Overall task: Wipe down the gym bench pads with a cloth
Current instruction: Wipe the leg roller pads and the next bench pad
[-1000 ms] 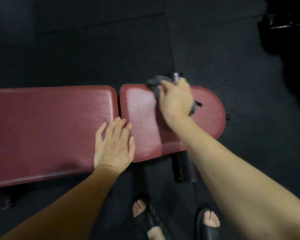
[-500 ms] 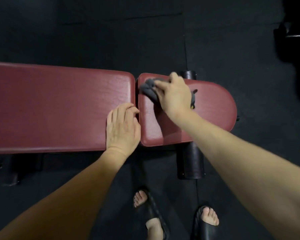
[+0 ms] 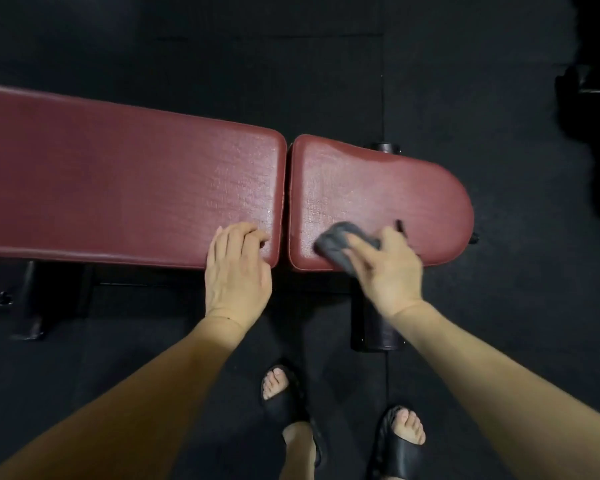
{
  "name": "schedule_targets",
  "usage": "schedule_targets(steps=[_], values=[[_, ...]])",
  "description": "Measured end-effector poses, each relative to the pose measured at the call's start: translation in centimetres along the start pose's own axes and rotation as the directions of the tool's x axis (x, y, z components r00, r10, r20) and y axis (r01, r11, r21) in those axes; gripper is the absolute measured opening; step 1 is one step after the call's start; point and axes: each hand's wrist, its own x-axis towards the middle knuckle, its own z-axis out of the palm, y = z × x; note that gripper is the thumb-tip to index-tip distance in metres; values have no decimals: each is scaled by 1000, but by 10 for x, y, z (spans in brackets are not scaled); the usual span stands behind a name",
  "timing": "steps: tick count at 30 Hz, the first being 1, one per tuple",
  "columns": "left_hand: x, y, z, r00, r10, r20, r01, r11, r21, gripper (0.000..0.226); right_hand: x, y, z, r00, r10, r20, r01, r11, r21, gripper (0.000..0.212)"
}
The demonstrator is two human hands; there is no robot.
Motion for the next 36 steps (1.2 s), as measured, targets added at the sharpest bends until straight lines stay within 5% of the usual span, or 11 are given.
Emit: schedule_targets(steps=[3, 6, 8, 10, 14, 16, 20, 24, 28, 31, 36], values=[[2, 10, 5, 1000, -24, -12, 24, 1000, 0, 37, -11, 44, -12, 945, 325, -34, -325, 946, -15, 30], [1, 24, 11, 998, -63, -24, 62, 998, -31, 36, -7, 6, 4, 807, 581, -102, -580, 813, 44, 30], [-1, 31, 15, 996, -87, -28, 86, 995, -40, 36, -1, -41, 17, 823, 560, -99, -547, 827, 131, 28], [-2, 36, 17, 997, -79, -22, 79, 997, -17, 36, 3, -65, 21, 922, 378, -81, -367, 922, 126, 25], [7, 51, 23, 1000, -18, 26, 18, 1000, 18, 34, 2, -6, 0, 995, 98, -14, -97, 993, 69, 23], [15, 64, 30, 997, 61, 45, -63, 997, 41, 34, -6, 49, -12, 971, 240, 4, -240, 971, 7, 22], [46, 89, 50, 978, 198, 63, -202, 977, 66, 31, -1, 124, -26, 755, 652, -64, -653, 757, 11, 27], [62, 92, 68, 987, 146, 60, -153, 980, 129, 28, 25, 97, -13, 709, 699, -97, -701, 713, 16, 28], [61, 93, 75, 990, 134, 49, -141, 970, 198, 31, 40, 36, 6, 878, 470, -90, -466, 883, 62, 17], [63, 93, 74, 990, 128, 60, -139, 965, 221, 31, 48, 67, -4, 958, 285, -23, -285, 959, 2, 18], [63, 91, 79, 985, 150, 83, -168, 941, 293, 33, 63, 162, -30, 747, 665, -9, -663, 744, -83, 31]])
